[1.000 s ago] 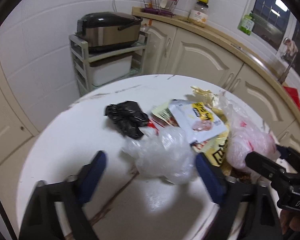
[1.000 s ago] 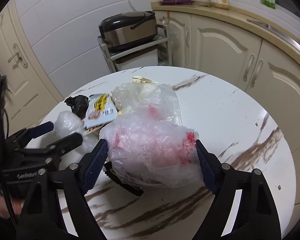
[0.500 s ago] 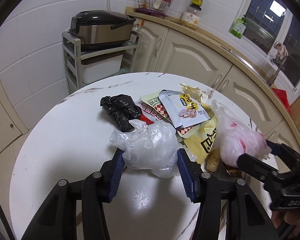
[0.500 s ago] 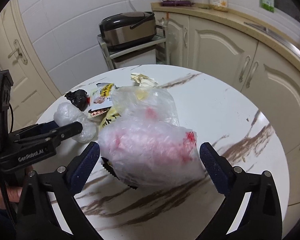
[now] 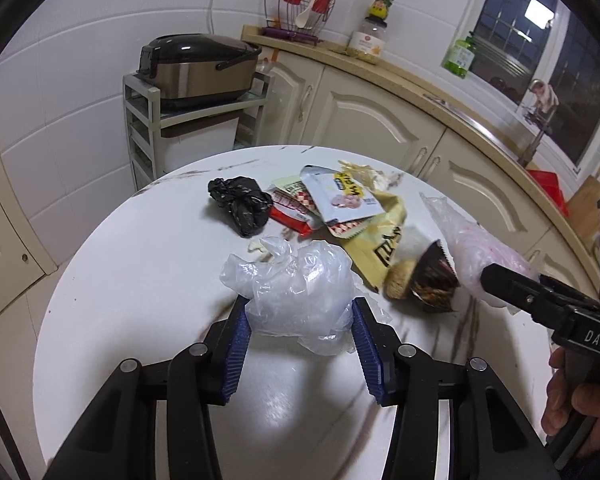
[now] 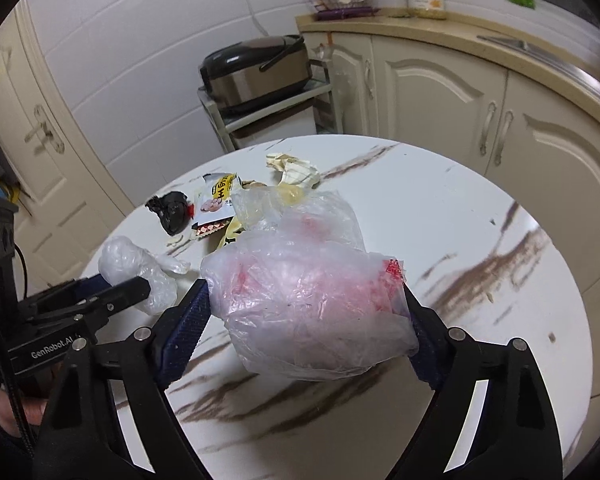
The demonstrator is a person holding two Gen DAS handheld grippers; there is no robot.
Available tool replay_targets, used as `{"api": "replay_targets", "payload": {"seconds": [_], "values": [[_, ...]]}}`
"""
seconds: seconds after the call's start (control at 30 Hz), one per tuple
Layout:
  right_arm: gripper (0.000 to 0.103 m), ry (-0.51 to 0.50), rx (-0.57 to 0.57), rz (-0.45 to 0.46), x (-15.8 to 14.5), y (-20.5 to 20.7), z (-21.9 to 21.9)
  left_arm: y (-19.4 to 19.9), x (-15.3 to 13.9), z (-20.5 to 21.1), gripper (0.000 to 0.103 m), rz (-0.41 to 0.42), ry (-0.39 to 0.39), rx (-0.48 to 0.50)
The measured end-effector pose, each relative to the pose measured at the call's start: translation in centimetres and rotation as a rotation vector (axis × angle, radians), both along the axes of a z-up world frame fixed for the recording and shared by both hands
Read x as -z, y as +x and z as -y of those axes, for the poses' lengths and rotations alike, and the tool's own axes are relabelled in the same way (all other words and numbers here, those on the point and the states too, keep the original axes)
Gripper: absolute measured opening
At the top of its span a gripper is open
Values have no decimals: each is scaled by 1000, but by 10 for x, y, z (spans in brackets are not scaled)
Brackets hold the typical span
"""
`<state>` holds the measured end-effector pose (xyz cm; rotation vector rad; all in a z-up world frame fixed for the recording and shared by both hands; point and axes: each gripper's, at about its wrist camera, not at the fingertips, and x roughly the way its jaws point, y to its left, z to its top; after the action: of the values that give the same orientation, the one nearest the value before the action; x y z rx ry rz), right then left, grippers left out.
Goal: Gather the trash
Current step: 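Carry both plastic bags to the blue bin and release them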
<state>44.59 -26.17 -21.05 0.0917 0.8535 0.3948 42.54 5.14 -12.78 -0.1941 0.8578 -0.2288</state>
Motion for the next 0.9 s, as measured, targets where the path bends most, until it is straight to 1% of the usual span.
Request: {"api": "replay_targets", "payload": {"seconds": [0.23,0.43,0.57,0.67,0.77,0.9], "values": [[86,70,53,27,-13,-41,34,-38,-30,29,45,52,20,61],[86,107,111,100,-38,-84,72,-71,-62,73,45,120,44,152],[86,126,155,152,-55,-109,100,-92,-81,112,45,163,64,220],[86,146,204,190,-65,-134,133,-106,-92,145,45,192,76,278],[86,156,252,211,-69,-153,163,-121,-100,183,45,215,86,347],[86,167,337,231,-70,-181,211,-135,-102,232,45,231,89,434]]}}
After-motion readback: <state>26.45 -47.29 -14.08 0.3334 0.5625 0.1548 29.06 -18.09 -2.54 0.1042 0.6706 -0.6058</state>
